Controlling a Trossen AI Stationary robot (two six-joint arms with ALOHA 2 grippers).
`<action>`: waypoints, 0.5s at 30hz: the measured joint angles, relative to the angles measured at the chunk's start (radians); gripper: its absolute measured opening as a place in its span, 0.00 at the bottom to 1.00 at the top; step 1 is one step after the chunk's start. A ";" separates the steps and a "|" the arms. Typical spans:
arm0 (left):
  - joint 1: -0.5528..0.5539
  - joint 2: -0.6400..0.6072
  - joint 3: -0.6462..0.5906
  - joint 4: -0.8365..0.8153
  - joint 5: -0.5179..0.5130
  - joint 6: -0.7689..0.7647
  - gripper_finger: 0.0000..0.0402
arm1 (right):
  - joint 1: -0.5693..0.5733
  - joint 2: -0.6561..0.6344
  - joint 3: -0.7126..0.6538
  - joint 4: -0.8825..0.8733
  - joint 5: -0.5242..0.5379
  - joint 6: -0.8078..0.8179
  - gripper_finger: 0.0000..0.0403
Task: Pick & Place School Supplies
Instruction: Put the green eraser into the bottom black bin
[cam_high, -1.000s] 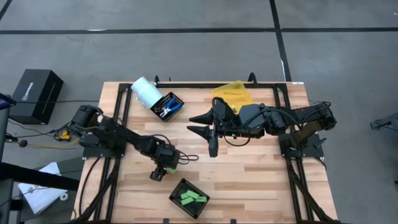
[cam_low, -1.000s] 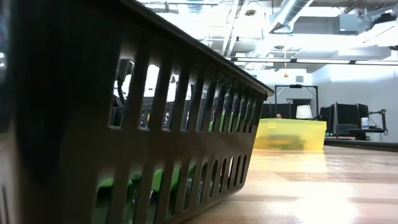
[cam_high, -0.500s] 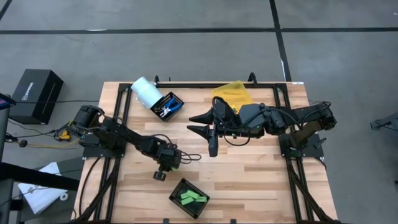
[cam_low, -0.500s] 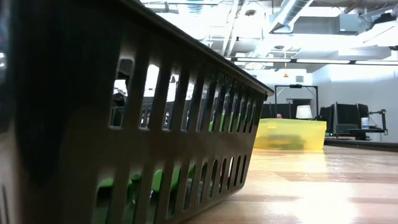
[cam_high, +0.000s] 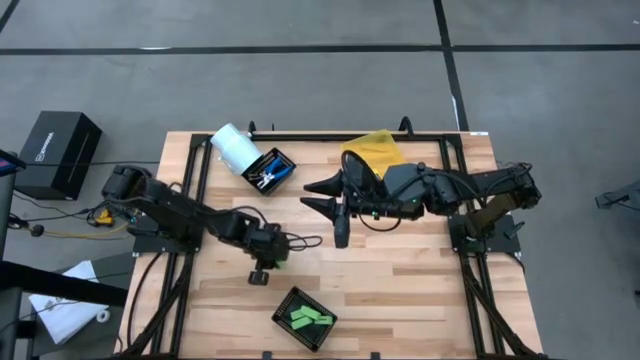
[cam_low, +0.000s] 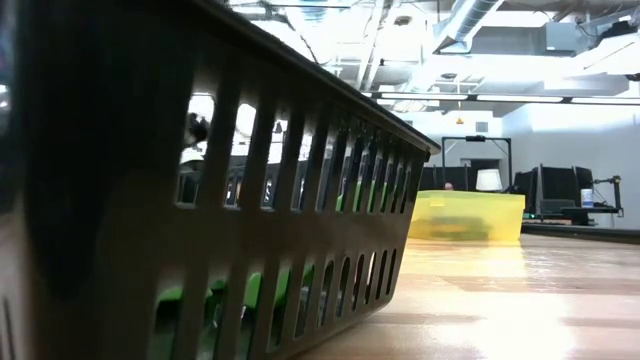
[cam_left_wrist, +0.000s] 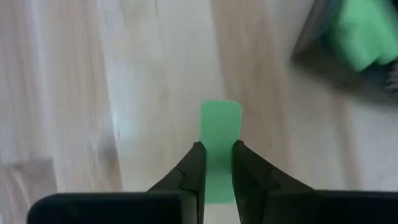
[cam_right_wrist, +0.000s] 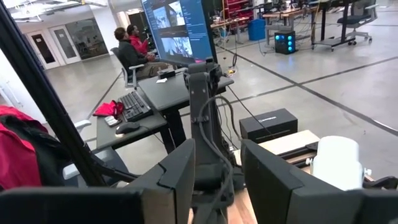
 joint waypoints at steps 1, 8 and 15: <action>-0.002 -0.012 0.012 -0.001 0.006 -0.013 0.11 | -0.002 0.000 0.000 0.000 0.000 -0.001 0.30; -0.065 -0.055 0.141 0.008 0.021 -0.050 0.10 | -0.006 0.000 0.000 0.000 0.000 -0.002 0.30; -0.156 0.055 0.233 0.104 0.022 -0.106 0.10 | -0.006 0.000 0.000 -0.003 -0.001 -0.002 0.30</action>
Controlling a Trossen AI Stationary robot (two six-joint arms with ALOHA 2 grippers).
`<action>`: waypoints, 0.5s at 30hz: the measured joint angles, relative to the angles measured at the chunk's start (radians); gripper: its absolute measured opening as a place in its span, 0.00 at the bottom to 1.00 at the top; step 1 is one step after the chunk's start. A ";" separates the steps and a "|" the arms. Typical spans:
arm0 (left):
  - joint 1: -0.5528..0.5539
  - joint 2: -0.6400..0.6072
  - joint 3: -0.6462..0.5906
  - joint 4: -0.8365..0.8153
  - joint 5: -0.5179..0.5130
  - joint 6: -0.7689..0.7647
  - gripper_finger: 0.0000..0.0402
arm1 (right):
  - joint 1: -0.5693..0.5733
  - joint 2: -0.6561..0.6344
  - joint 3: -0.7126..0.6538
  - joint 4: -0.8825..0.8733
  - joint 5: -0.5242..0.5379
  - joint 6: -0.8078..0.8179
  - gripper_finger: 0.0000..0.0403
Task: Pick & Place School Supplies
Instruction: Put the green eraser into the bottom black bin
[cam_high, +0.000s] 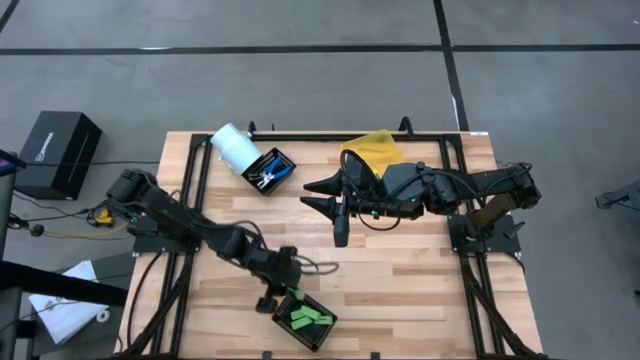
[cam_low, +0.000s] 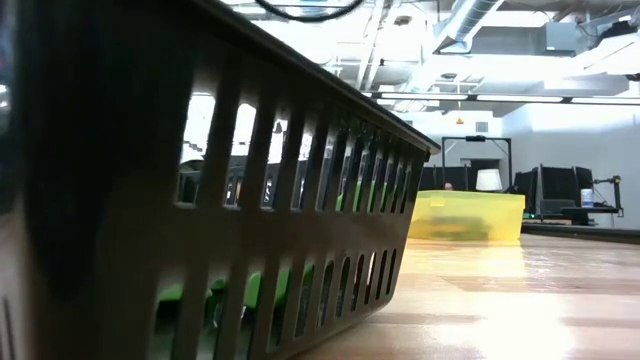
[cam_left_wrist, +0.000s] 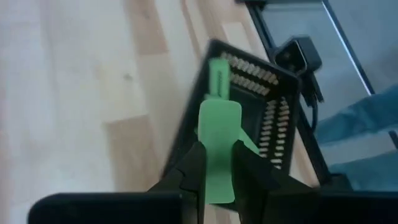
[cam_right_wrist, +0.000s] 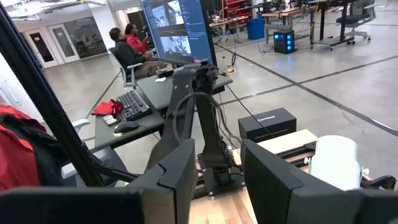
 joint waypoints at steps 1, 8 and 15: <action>-0.004 0.021 0.005 0.008 0.003 -0.001 0.10 | 0.000 0.000 0.000 -0.001 0.000 0.000 0.30; -0.009 0.170 0.018 0.135 0.033 -0.026 0.10 | 0.002 0.000 0.000 -0.006 -0.003 0.000 0.30; -0.022 0.299 0.018 0.275 0.065 -0.087 0.10 | 0.002 0.000 0.000 -0.032 -0.003 0.000 0.30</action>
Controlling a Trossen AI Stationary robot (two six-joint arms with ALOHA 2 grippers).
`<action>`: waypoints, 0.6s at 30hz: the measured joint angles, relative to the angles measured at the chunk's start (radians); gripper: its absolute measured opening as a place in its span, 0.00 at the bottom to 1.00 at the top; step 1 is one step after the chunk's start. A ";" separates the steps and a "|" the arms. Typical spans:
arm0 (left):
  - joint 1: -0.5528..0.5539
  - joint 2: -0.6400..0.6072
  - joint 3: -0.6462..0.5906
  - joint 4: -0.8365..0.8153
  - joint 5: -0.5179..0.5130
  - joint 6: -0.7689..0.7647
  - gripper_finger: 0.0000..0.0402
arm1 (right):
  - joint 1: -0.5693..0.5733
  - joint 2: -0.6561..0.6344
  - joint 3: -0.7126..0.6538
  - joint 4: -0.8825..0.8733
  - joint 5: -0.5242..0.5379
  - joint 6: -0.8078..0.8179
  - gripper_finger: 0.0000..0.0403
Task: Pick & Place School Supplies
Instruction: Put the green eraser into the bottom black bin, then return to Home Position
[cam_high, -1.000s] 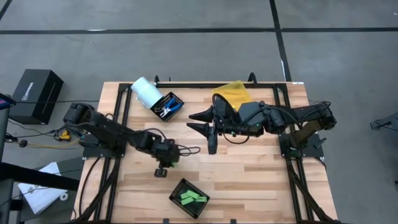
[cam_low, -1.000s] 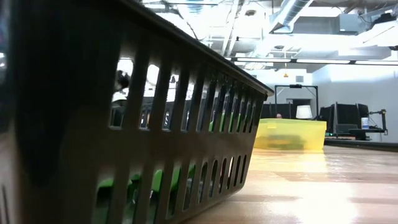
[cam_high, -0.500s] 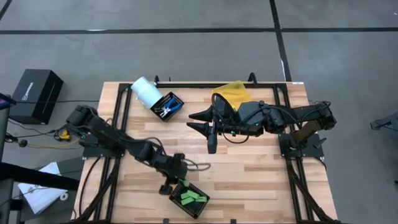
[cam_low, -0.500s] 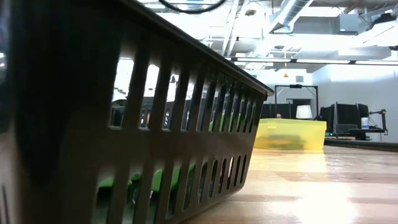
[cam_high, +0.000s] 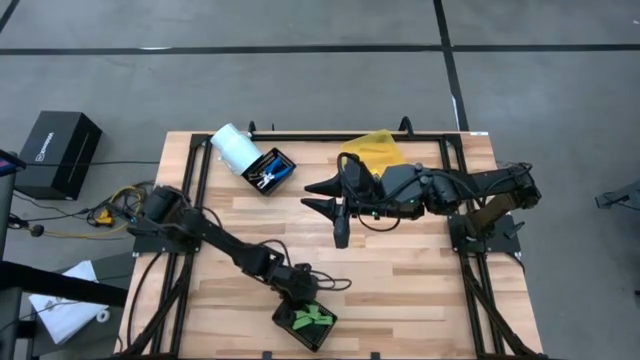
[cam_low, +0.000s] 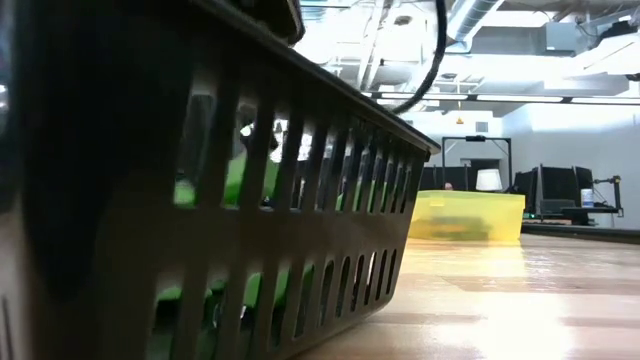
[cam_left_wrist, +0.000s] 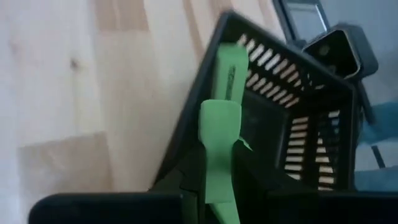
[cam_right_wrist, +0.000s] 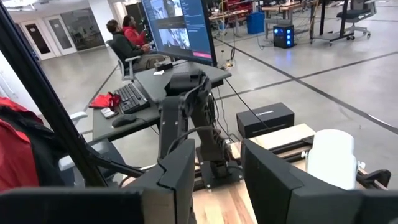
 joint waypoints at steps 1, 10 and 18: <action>-0.006 0.008 0.000 0.002 0.002 -0.011 0.10 | 0.000 0.000 0.000 -0.001 0.000 0.000 0.30; -0.025 0.022 0.000 0.039 0.051 -0.028 0.18 | 0.006 0.000 0.000 -0.015 0.000 0.000 0.30; 0.000 -0.034 0.000 0.050 0.057 -0.063 0.53 | 0.006 0.000 0.000 -0.019 -0.030 -0.001 0.30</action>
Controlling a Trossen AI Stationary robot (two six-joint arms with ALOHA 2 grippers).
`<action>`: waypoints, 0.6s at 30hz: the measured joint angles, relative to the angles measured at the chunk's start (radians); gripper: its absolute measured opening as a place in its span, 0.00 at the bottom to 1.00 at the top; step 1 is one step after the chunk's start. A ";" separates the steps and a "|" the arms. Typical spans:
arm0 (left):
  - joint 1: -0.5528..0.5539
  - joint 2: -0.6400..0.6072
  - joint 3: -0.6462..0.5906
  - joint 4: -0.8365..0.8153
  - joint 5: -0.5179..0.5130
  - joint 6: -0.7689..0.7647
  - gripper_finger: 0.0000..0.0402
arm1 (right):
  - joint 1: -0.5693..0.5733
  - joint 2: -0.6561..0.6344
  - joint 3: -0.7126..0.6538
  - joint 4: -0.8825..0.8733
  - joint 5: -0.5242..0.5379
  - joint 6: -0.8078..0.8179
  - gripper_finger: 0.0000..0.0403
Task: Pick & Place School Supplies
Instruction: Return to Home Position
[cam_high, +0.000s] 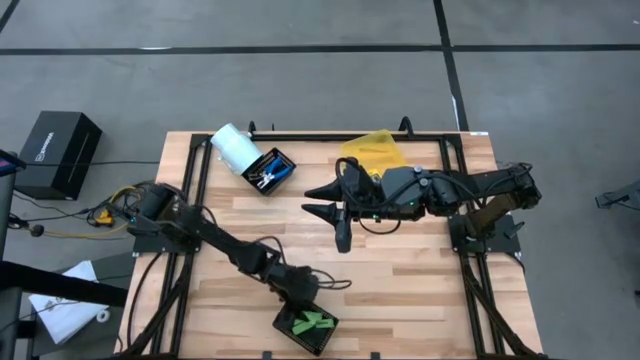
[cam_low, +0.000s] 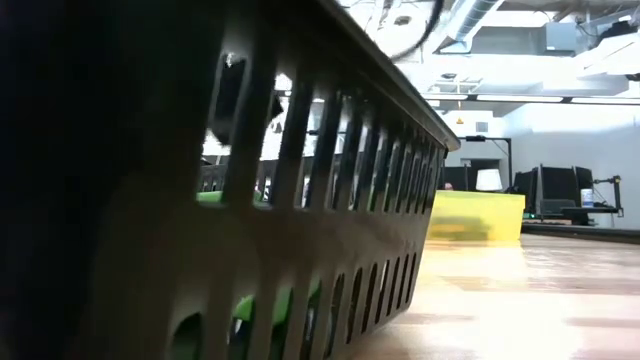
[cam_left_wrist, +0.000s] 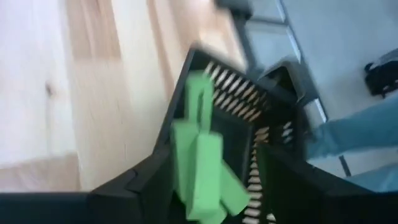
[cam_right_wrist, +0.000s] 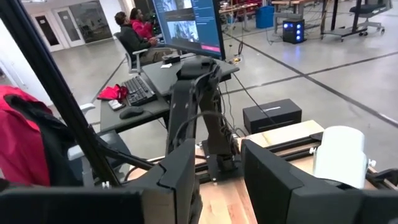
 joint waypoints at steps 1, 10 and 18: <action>0.007 -0.018 0.000 0.003 0.000 0.002 0.55 | 0.000 0.000 0.000 -0.001 0.000 -0.007 0.30; 0.115 -0.345 0.000 0.012 -0.074 -0.106 0.59 | 0.005 -0.040 0.000 0.055 0.000 -0.025 0.30; 0.175 -0.724 0.000 0.007 -0.234 -0.203 0.59 | 0.048 -0.128 -0.002 -0.196 0.001 -0.016 0.30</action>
